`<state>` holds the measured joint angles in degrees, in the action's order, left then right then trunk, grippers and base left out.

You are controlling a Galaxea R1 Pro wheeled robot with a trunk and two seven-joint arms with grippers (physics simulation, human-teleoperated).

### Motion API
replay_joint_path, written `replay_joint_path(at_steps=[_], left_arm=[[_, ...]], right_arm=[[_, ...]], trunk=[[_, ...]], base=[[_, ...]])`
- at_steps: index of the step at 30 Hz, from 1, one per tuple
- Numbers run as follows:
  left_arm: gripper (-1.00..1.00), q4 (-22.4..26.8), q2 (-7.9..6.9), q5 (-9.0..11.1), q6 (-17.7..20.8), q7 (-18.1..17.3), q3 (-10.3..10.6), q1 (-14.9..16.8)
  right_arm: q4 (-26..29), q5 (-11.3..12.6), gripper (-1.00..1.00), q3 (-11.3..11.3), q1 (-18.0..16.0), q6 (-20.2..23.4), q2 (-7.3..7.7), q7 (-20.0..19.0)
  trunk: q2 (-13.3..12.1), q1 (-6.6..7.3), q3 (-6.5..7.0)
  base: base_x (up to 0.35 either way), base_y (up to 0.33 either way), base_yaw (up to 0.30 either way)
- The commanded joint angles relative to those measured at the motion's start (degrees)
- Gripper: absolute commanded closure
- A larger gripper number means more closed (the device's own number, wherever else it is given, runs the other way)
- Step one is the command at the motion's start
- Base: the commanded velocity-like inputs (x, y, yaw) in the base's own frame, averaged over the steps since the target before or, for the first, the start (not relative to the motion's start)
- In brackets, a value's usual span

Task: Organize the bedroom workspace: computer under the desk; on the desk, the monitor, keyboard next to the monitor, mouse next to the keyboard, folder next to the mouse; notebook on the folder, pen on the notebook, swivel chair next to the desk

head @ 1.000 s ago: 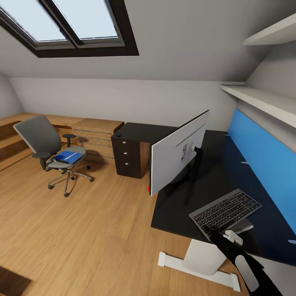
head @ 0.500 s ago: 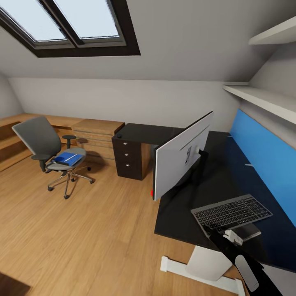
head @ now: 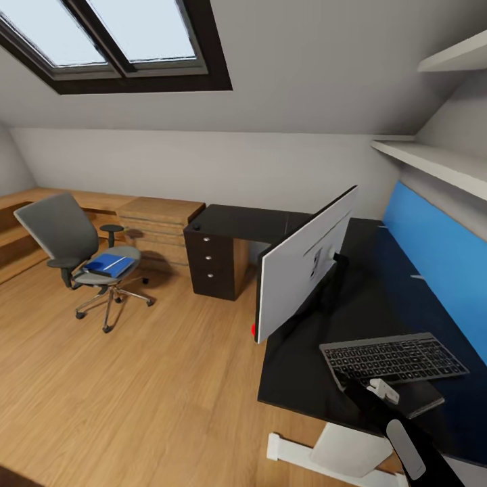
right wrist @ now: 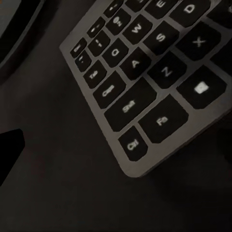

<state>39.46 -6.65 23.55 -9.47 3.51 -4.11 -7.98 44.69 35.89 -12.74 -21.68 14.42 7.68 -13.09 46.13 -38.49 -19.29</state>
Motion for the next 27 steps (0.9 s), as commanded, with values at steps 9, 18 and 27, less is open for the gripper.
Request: replay_joint_path(at_steps=[9,18,27], left_arm=[[-1.00,0.09,-0.02,0.46,-0.05,0.19,0.24,-0.02],[-1.00,0.09,-0.02,0.53,0.07,0.26,0.25,-0.02],[-1.00,0.09,-0.02,0.53,0.01,0.19,0.25,-0.02]], right_arm=[[0.05,0.41,-1.00,-0.16,-0.03,0.43,-0.04,-0.22],[0.12,0.57,-1.00,-0.17,-0.03,0.84,-0.04,-0.18],[0.13,0.58,-1.00,-0.18,-0.03,0.67,-0.04,-0.18]], trunk=[[0.05,-0.03,-0.06],[0.05,-0.03,-0.06],[0.05,-0.03,-0.06]], base=[[0.199,0.000,0.000],[0.025,0.000,0.000],[0.022,0.000,0.000]])
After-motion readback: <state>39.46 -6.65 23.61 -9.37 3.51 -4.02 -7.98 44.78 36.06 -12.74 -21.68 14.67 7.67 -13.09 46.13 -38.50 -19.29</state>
